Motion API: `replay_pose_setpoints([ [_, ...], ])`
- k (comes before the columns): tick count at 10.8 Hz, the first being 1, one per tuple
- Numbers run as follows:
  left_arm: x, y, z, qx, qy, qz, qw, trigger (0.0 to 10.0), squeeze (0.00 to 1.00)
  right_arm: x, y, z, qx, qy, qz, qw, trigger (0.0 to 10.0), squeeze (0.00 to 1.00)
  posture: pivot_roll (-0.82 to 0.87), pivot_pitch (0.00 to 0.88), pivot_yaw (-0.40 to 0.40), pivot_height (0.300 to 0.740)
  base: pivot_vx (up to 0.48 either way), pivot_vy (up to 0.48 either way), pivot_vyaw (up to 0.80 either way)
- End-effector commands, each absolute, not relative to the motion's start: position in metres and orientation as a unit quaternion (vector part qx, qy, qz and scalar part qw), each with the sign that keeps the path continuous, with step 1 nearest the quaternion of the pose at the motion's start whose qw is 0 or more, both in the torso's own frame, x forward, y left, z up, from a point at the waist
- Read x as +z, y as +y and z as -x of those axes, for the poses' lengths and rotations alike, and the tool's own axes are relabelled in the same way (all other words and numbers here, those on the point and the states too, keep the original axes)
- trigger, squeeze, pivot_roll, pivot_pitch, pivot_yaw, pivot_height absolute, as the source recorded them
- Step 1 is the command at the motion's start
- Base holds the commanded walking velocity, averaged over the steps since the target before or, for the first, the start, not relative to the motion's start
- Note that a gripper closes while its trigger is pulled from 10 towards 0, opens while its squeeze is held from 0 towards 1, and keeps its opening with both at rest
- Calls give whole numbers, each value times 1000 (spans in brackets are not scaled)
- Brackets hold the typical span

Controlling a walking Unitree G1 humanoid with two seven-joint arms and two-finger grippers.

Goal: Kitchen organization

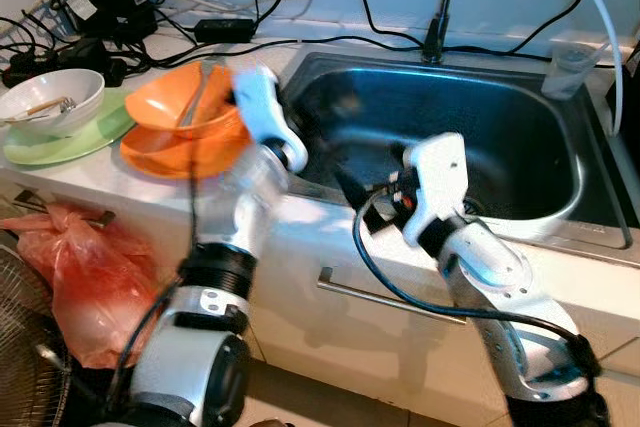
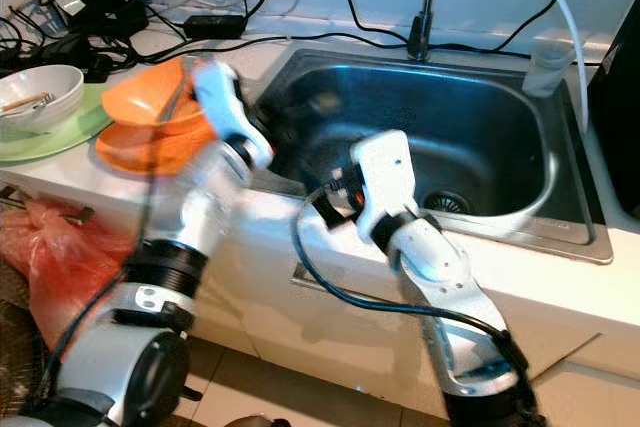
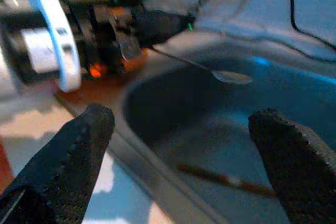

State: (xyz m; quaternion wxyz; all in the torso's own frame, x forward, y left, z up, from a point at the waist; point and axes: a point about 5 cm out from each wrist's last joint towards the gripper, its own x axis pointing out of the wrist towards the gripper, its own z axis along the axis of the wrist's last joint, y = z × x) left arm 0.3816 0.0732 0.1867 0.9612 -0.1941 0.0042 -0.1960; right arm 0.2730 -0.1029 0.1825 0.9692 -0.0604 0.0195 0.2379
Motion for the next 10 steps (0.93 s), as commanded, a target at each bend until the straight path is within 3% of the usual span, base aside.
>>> replay_pose_setpoints([
  [1,182,70,-381,-205,8,187,961,10000,0,185,-104,-271,232,23,73,970,10000,0,-97,0,105,740,0,0,0],
  [5,169,47,-378,-238,24,175,955,10000,0,190,-121,-272,191,31,95,976,10000,0,-133,0,107,740,0,0,0],
  [9,156,46,-383,-231,49,174,956,10000,0,188,-123,-271,188,52,100,976,10000,0,-137,0,108,740,0,0,0],
  [10,155,45,-384,-228,53,186,954,10000,627,187,-122,-271,190,55,99,975,10000,0,-142,0,112,740,0,0,0],
])
